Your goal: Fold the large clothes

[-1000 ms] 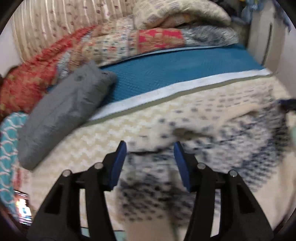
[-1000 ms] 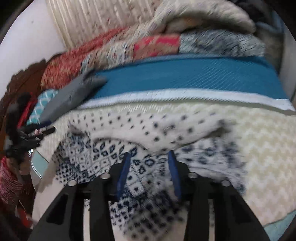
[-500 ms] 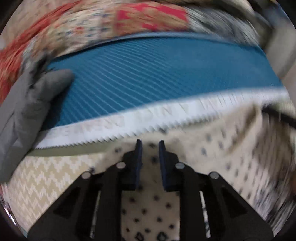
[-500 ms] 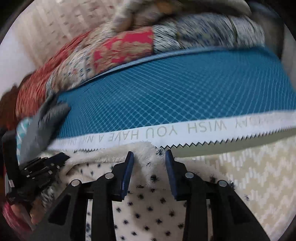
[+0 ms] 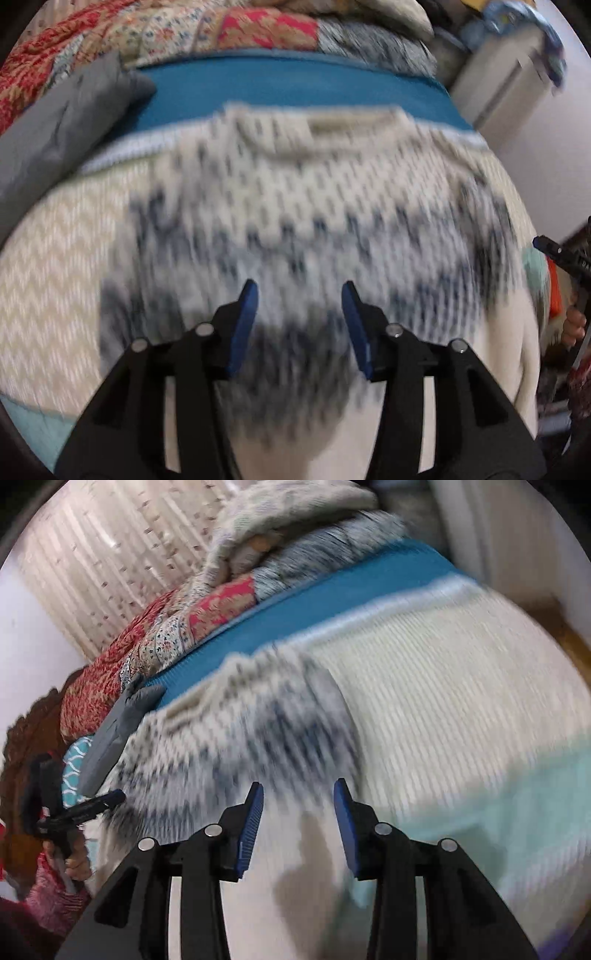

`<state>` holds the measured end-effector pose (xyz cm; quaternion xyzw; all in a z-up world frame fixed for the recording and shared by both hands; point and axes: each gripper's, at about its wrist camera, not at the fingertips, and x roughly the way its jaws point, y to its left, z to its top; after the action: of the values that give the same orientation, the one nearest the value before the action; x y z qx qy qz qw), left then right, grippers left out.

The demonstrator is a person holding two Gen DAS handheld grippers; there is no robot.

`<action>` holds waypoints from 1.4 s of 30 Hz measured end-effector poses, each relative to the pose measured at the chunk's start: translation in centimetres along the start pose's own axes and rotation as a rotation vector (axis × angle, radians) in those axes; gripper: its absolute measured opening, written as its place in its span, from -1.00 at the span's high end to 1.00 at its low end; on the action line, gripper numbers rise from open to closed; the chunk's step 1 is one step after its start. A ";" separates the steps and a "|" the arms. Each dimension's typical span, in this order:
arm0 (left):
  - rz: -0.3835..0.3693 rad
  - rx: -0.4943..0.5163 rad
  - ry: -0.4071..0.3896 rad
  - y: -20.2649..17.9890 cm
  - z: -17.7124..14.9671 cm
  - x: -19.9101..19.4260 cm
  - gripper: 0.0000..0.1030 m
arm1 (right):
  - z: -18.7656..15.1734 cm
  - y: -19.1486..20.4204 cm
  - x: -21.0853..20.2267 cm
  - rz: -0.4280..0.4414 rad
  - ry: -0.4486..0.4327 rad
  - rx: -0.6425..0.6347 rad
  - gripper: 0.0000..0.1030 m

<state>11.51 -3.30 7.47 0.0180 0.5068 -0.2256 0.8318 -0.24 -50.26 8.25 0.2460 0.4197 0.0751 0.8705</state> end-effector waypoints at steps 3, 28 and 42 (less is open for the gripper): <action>0.007 0.016 0.036 -0.7 -3.6 -0.5 0.13 | -4.8 -1.0 -1.1 0.008 0.044 0.071 -0.62; 0.251 -0.156 0.080 4.2 -9.3 -4.5 0.13 | 2.8 -11.9 -6.5 -0.452 -0.107 0.095 -1.09; 0.245 -0.197 0.088 7.1 -13.4 -7.5 0.12 | -18.3 8.4 -7.8 -0.332 0.038 -0.586 -0.38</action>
<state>0.22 9.21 5.90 0.0078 0.5564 -0.0708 0.8278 -18.57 -38.92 8.15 -0.0878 0.4308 0.0543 0.8965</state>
